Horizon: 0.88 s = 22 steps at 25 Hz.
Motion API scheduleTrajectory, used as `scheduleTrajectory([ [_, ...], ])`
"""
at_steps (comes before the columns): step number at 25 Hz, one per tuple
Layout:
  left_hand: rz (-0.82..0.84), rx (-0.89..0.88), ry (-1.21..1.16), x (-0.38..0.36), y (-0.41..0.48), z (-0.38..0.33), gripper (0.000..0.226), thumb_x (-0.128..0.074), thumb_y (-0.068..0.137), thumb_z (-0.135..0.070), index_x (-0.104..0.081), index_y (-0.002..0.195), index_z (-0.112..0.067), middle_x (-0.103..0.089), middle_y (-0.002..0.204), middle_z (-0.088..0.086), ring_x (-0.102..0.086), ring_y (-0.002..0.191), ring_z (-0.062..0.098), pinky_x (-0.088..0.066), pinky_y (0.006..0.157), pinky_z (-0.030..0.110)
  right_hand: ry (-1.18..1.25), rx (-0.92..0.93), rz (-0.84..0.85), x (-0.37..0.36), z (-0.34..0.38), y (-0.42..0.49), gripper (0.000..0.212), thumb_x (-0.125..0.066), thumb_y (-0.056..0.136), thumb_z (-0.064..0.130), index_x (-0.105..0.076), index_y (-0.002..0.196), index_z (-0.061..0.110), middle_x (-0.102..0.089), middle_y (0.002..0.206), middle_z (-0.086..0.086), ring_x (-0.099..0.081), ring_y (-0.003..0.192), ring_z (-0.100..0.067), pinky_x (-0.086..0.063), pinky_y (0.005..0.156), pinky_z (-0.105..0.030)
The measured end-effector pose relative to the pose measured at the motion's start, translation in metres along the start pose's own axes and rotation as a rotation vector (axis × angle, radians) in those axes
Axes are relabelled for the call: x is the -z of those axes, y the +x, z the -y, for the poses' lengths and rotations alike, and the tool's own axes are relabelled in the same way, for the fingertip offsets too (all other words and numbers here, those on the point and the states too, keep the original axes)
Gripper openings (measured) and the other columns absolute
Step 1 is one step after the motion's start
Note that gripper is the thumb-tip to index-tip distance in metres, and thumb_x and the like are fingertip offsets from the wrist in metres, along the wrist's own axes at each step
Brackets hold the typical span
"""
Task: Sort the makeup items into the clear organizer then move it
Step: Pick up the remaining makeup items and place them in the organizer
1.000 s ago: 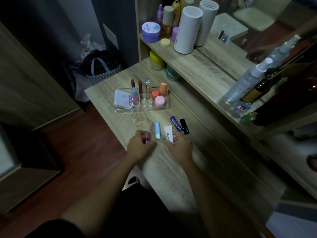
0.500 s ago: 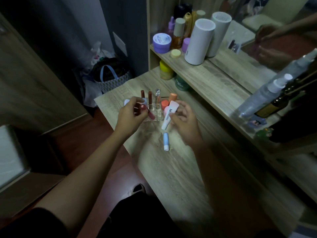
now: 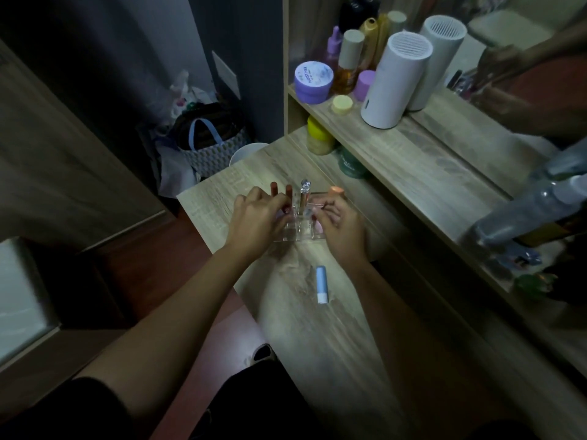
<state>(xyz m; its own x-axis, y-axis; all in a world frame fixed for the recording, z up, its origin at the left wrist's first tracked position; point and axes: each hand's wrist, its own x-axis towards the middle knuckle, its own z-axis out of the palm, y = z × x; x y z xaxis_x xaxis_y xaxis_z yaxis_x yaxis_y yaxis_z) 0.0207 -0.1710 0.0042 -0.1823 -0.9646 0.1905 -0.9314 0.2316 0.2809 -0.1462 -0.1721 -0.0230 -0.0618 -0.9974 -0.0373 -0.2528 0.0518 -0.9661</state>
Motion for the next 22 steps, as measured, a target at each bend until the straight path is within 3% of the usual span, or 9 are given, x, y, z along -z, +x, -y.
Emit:
scheduleTrajectory([
  [3, 0.026, -0.037, 0.065, 0.000, 0.000, -0.003, 0.024, -0.061, 0.085, -0.031, -0.066, 0.102, -0.014, -0.072, 0.088, 0.010, -0.057, 0.095, 0.030, -0.038, 0.078, 0.041, -0.033, 0.017, -0.001, -0.003, -0.002, 0.002, 0.009, -0.061, 0.088, 0.004, -0.062, 0.095, 0.008, -0.068, 0.095, 0.001, -0.064, 0.079, 0.015, -0.052, 0.066, -0.004],
  [5, 0.018, -0.076, 0.109, 0.002, -0.001, -0.004, 0.021, -0.061, 0.084, -0.031, -0.067, 0.097, -0.015, -0.073, 0.090, 0.007, -0.058, 0.092, 0.029, -0.038, 0.075, 0.041, -0.070, 0.017, 0.018, -0.004, -0.004, 0.003, 0.008, -0.061, 0.088, 0.005, -0.063, 0.095, 0.008, -0.069, 0.099, -0.005, -0.066, 0.084, 0.003, -0.053, 0.069, -0.007],
  [7, -0.007, -0.115, 0.177, 0.002, 0.000, -0.004, 0.020, -0.064, 0.081, -0.033, -0.071, 0.089, -0.016, -0.073, 0.091, 0.005, -0.060, 0.087, 0.030, -0.042, 0.070, 0.040, -0.144, 0.046, 0.023, -0.005, -0.007, 0.005, 0.008, -0.062, 0.087, 0.004, -0.064, 0.094, 0.005, -0.069, 0.099, -0.011, -0.067, 0.085, -0.012, -0.049, 0.067, -0.002],
  [9, -0.022, -0.118, 0.239, 0.003, 0.003, -0.004, 0.020, -0.068, 0.077, -0.034, -0.074, 0.085, -0.017, -0.071, 0.091, 0.006, -0.062, 0.082, 0.030, -0.045, 0.066, 0.039, -0.231, 0.091, 0.001, -0.007, -0.009, 0.006, 0.010, -0.063, 0.085, 0.002, -0.067, 0.094, 0.002, -0.067, 0.100, -0.014, -0.063, 0.084, -0.014, -0.045, 0.064, 0.002],
  [11, -0.038, -0.106, 0.287, 0.002, 0.006, -0.003, 0.018, -0.070, 0.075, -0.034, -0.075, 0.084, -0.018, -0.069, 0.086, 0.004, -0.063, 0.078, 0.028, -0.046, 0.063, 0.037, -0.287, 0.110, -0.038, -0.009, -0.009, 0.009, 0.013, -0.063, 0.086, 0.003, -0.068, 0.097, 0.001, -0.067, 0.102, -0.015, -0.059, 0.084, -0.012, -0.043, 0.065, -0.002],
  [14, -0.046, -0.093, 0.332, 0.000, 0.009, -0.003, 0.017, -0.070, 0.076, -0.035, -0.075, 0.083, -0.020, -0.068, 0.081, 0.001, -0.062, 0.075, 0.026, -0.046, 0.061, 0.035, -0.316, 0.105, -0.037, -0.012, -0.006, 0.013, 0.019, -0.062, 0.087, 0.006, -0.067, 0.106, 0.004, -0.067, 0.105, -0.014, -0.063, 0.087, -0.013, -0.053, 0.075, -0.017],
  [18, -0.055, -0.090, 0.298, 0.005, 0.008, -0.004, 0.020, -0.070, 0.076, -0.033, -0.074, 0.085, -0.016, -0.069, 0.082, 0.004, -0.063, 0.075, 0.026, -0.046, 0.061, 0.037, -0.322, 0.091, -0.038, -0.009, -0.001, 0.011, 0.029, -0.063, 0.086, 0.006, -0.063, 0.115, 0.008, -0.066, 0.108, -0.010, -0.063, 0.092, -0.013, -0.056, 0.080, -0.021],
  [22, -0.073, -0.074, 0.200, 0.013, 0.001, -0.010, 0.022, -0.068, 0.079, -0.027, -0.072, 0.090, -0.008, -0.069, 0.088, 0.012, -0.062, 0.078, 0.032, -0.047, 0.063, 0.041, -0.317, 0.100, -0.062, 0.003, 0.003, 0.000, 0.028, -0.065, 0.085, 0.010, -0.064, 0.113, 0.010, -0.066, 0.108, -0.009, -0.064, 0.095, -0.017, -0.056, 0.083, -0.031],
])
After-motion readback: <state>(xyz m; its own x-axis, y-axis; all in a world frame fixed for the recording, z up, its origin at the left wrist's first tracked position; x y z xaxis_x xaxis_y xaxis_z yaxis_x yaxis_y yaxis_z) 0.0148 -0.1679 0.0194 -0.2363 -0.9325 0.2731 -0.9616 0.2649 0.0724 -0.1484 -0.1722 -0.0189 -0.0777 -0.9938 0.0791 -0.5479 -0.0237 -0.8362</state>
